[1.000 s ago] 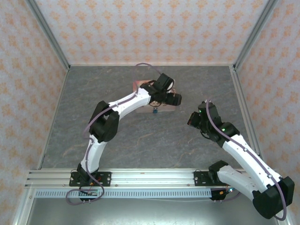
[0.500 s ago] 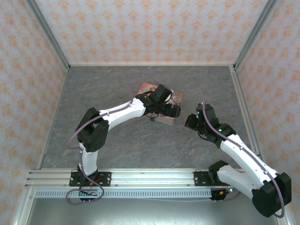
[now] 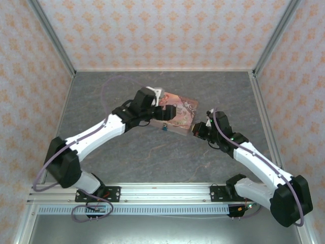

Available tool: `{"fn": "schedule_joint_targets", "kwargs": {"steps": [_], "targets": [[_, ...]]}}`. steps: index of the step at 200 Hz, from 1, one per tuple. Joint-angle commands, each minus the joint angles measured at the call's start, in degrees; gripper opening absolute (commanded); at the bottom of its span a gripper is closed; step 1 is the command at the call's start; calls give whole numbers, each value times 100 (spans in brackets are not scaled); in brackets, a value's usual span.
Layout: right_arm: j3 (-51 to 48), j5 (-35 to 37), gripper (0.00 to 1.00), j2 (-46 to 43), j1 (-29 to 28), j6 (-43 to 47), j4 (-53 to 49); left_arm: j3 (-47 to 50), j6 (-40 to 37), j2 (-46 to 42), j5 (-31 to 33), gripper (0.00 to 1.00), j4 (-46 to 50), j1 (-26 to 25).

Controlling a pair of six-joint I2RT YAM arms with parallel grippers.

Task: Unlock the padlock with the key

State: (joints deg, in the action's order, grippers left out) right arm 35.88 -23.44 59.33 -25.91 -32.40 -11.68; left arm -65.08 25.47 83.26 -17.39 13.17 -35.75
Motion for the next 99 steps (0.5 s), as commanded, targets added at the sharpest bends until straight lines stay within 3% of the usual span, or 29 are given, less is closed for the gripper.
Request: {"fn": "schedule_joint_targets", "kwargs": {"steps": [1, 41, 70, 99], "targets": [[71, -395, 0, 298, 24, -143, 737, 717, -370, -473, 176, 88, -720, 28], [323, -543, 0, 994, 19, -240, 1322, 2351, -900, -1220, 381, 90, -2235, 7], [500, -543, 0, 1467, 23, -326, 1725, 2858, -1018, -1462, 607, 93, -2378, 7], [730, -633, 0, 1978, 24, -366, 2012, 2937, -994, -1108, 109, 93, -2543, 9]]}}
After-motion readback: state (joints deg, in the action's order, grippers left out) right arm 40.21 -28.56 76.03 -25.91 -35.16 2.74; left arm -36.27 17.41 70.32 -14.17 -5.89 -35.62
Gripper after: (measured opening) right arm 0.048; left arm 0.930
